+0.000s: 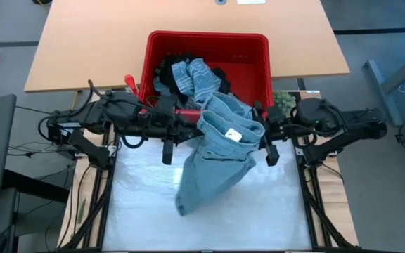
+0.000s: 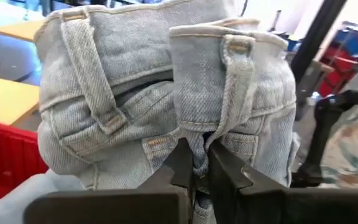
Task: Fold Laundry from Bin
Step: Fold the light blue pants
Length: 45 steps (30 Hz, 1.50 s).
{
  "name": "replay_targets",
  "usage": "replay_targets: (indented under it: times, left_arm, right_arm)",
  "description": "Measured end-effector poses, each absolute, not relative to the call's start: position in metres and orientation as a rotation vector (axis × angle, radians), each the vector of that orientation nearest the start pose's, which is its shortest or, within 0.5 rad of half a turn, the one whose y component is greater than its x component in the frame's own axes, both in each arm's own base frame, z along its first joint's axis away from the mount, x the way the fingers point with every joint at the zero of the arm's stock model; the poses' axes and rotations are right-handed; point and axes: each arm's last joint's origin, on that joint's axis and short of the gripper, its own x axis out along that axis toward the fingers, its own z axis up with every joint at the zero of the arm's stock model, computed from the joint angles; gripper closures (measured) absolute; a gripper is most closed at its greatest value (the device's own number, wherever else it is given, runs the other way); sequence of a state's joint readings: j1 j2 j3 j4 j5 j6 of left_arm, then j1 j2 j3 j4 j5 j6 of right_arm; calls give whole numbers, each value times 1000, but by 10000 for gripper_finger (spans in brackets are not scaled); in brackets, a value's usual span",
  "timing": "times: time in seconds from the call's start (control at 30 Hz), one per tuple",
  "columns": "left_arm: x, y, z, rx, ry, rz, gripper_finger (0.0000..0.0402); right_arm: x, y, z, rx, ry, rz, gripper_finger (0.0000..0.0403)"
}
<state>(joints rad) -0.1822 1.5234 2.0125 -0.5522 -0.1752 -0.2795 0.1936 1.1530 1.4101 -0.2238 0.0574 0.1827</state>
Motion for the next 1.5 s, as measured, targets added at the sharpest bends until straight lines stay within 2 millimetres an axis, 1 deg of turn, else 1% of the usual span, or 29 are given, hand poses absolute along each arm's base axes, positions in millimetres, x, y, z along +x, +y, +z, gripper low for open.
replay_targets:
  times: [0.03,0.07,0.17,0.33,0.4,0.47,0.53,0.6,0.7,0.77,0.87,0.9,0.97,1.07,1.13,1.2,1.23,1.33,1.4,1.5]
  left_arm:
    - [287,-48,530,-272,60,-5,377]
    - [286,-48,532,-273,55,-6,367]
    - [283,-47,537,-274,43,-14,329]
    - [276,-47,546,-287,24,-37,249]
    - [273,-47,550,-262,17,-40,216]
    - [270,-46,550,-241,38,-37,186]
    - [269,-46,545,-230,80,-14,161]
    - [275,-47,535,-209,127,23,142]
    - [294,-51,513,-184,177,66,126]
    - [315,-56,491,-194,197,67,124]
    - [346,-64,451,-203,248,22,138]
    - [355,-66,437,-214,268,4,149]
    - [366,-70,413,-237,325,-38,182]
    - [373,-72,382,-248,446,-63,256]
    - [371,-72,363,-244,539,-59,316]
    - [370,-73,343,-262,603,-55,373]
    - [369,-73,334,-278,634,-54,384]
    - [366,-81,311,-305,701,-78,385]
    - [363,-88,299,-317,727,-93,386]
    - [354,-98,277,-327,801,-90,391]
  right_arm:
    - [227,43,468,173,-20,140,370]
    - [225,43,470,168,-29,141,374]
    - [216,41,477,201,-76,146,374]
    - [191,36,495,232,-161,156,374]
    - [183,34,501,238,-188,158,374]
    - [177,33,503,246,-202,149,374]
    - [173,34,504,252,-209,145,374]
    - [171,34,504,253,-205,150,374]
    - [167,34,498,269,-124,149,374]
    - [165,34,487,290,-4,135,374]
    - [170,35,462,327,231,92,374]
    - [173,35,454,338,306,74,374]
    - [179,37,439,343,444,39,374]
    - [188,41,418,321,637,11,374]
    - [194,47,405,285,761,18,374]
    - [206,55,391,259,878,16,372]
    - [213,60,385,256,911,15,367]
    - [234,73,367,274,984,5,337]
    - [243,76,361,320,1015,-1,309]
    - [253,76,352,387,1119,75,254]
